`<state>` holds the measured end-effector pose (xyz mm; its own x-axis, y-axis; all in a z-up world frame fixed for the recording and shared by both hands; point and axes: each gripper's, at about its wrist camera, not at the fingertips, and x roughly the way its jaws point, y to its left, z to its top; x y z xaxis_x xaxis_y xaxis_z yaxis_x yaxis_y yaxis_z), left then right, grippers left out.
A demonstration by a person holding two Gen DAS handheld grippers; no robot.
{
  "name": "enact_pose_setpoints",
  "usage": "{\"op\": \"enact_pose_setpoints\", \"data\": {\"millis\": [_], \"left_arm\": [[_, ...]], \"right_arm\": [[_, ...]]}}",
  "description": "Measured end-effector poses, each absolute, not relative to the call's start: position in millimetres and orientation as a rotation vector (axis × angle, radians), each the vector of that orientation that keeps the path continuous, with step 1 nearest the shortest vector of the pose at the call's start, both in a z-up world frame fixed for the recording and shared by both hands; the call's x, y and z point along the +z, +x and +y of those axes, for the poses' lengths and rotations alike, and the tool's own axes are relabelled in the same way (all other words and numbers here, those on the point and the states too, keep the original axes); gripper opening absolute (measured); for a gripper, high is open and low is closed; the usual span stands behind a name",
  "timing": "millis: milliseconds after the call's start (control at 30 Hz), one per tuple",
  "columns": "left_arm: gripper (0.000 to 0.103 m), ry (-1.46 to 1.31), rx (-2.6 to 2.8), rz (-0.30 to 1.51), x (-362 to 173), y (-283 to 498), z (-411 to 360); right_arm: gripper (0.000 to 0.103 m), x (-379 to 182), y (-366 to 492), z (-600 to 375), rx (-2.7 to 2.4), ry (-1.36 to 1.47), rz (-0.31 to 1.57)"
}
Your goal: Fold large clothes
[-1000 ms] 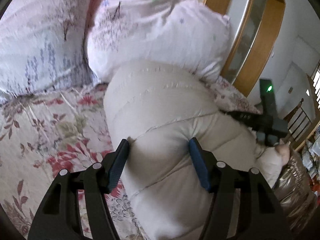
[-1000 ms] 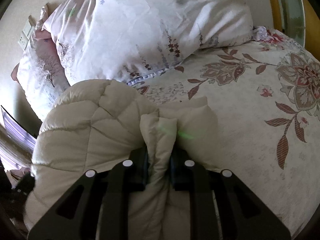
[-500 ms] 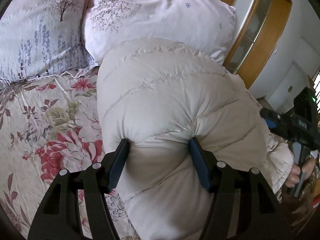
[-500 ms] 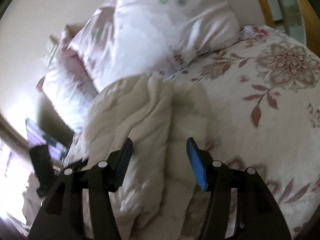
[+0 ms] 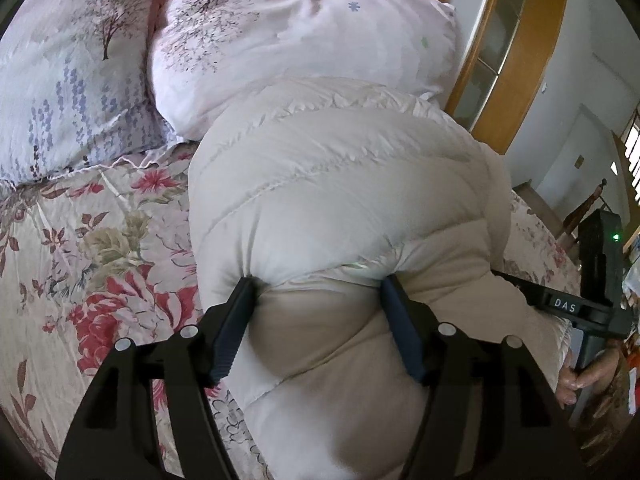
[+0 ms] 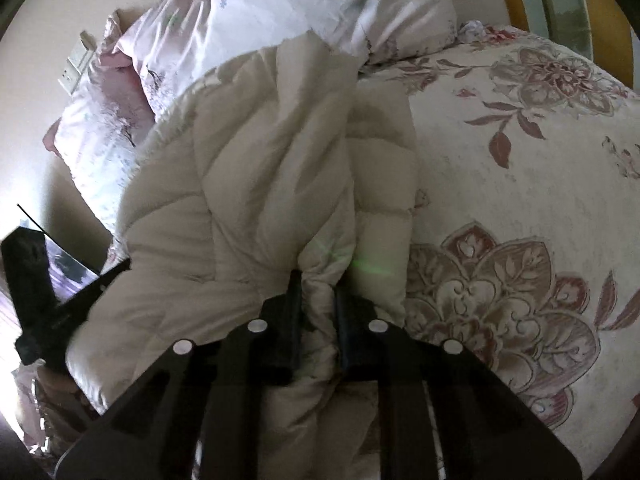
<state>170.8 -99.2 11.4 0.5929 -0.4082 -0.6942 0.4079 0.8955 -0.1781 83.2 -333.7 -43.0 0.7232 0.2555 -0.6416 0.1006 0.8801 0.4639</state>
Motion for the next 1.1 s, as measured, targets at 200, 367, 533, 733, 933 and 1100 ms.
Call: {"op": "enact_pose_setpoints", "data": {"millis": [200,367,533,733,933,1100], "left_arm": [[0.067,-0.004,-0.48,0.816,11.3,173.4,-96.9],[0.067,-0.007,-0.48,0.817,11.0,174.3,-97.0],[0.067,-0.012,-0.479,0.816,10.7,174.7,-97.2],[0.069,0.0,-0.487,0.785,16.6,168.6,-102.0],[0.068,-0.021,-0.476,0.73,37.8,159.1,-96.0],[0.07,-0.014,-0.465,0.788,26.7,165.0,-101.2]], "right_arm": [[0.06,-1.0,83.1,-364.3,0.09,0.612,0.703],[0.06,36.5,107.2,-377.9,0.065,0.634,0.624],[0.012,22.0,148.9,-360.9,0.031,0.57,0.709],[0.006,-5.4,145.2,-366.0,-0.068,0.604,0.714],[0.007,-22.0,150.7,-356.5,-0.161,0.516,0.754],[0.007,-36.2,156.3,-355.3,-0.197,0.493,0.785]]}}
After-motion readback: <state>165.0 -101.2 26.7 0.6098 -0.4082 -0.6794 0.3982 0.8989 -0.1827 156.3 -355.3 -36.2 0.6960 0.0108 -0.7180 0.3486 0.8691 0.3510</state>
